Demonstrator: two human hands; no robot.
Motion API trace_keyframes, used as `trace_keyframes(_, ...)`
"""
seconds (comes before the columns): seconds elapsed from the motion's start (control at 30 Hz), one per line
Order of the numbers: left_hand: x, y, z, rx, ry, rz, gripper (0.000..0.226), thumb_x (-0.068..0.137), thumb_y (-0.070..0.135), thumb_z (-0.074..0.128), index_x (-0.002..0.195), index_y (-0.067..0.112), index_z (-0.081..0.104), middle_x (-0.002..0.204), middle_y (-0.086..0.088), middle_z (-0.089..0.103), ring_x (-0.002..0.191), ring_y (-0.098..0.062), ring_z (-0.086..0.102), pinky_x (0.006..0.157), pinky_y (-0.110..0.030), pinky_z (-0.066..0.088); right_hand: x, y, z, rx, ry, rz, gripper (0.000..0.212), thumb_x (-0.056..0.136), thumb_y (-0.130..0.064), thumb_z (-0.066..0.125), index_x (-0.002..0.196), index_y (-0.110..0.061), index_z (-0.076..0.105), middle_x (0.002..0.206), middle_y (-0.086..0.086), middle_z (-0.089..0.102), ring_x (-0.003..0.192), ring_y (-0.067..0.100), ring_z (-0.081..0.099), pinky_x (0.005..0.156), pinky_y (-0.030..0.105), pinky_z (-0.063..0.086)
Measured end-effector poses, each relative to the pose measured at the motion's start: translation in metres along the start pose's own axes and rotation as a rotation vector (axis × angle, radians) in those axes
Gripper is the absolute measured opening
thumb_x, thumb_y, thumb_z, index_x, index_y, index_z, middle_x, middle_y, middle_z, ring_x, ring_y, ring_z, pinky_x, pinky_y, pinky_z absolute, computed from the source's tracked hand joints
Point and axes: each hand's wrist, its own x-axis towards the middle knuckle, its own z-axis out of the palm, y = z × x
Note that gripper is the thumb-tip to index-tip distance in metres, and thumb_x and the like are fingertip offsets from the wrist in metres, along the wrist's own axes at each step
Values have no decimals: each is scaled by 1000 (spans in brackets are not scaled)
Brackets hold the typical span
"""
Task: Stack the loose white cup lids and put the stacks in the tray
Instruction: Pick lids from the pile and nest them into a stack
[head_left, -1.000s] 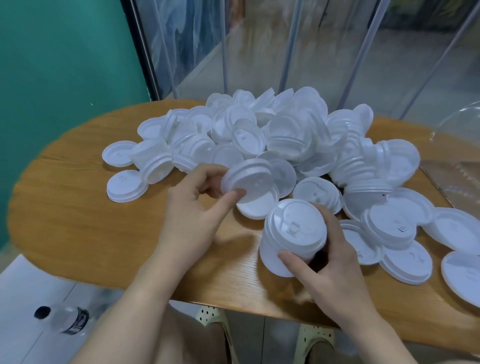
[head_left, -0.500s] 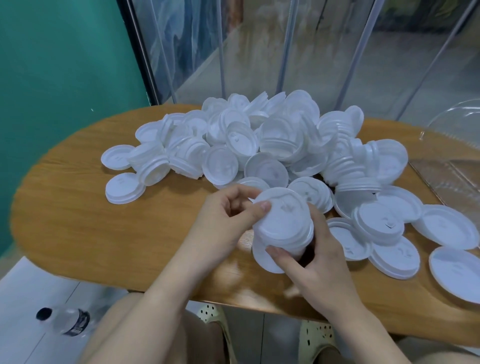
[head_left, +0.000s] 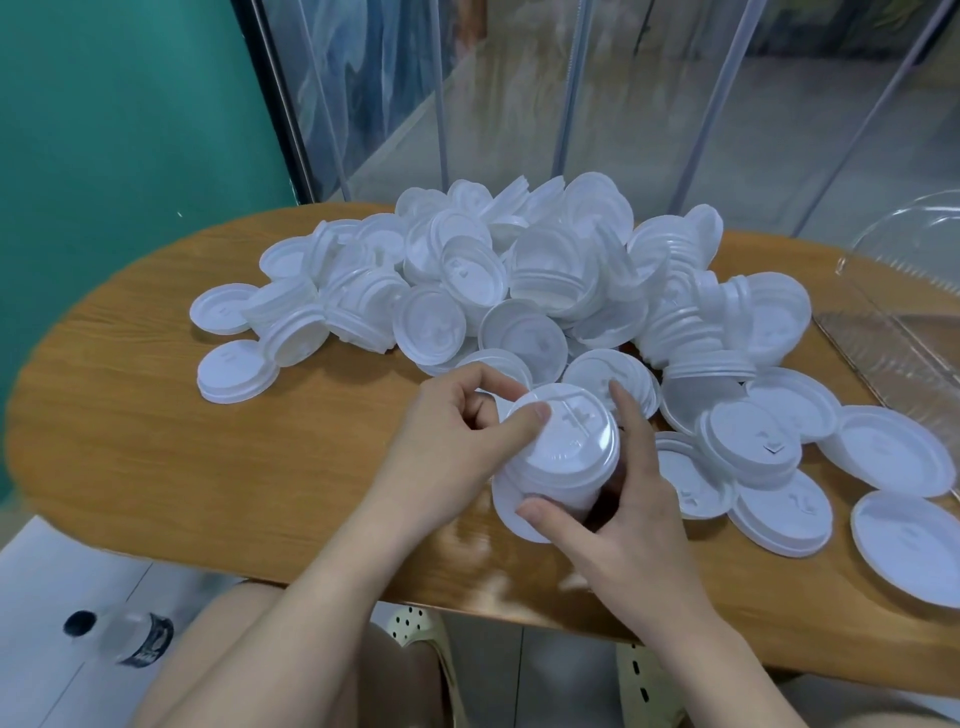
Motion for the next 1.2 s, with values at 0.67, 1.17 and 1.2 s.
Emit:
trace_keyframes(0.67,26,-36,-37,958,-89,403,6,93,27,72,99,29,71,87,16,56,93,-8,45,97,-29,28,2,-9,-1,83,49,-64,71,63,-36,86,116,-69,51,115,-35,66,108,-7,66,80,6,50)
trace_keyframes(1.17,1,-17,-61,615,43,142,42,70,37,92,79,15,57,79,11,53,94,-1,44,79,-11,28,3,-12,3,45,128,-117,82,57,-56,81,130,-48,45,123,-36,57,116,-11,56,83,4,46)
trace_keyframes(1.2,0,-16,-61,604,48,123,40,70,39,92,79,18,58,81,10,54,94,-1,45,77,-12,29,3,-11,3,47,140,-113,85,56,-58,81,132,-49,44,125,-34,57,117,-9,57,85,5,47)
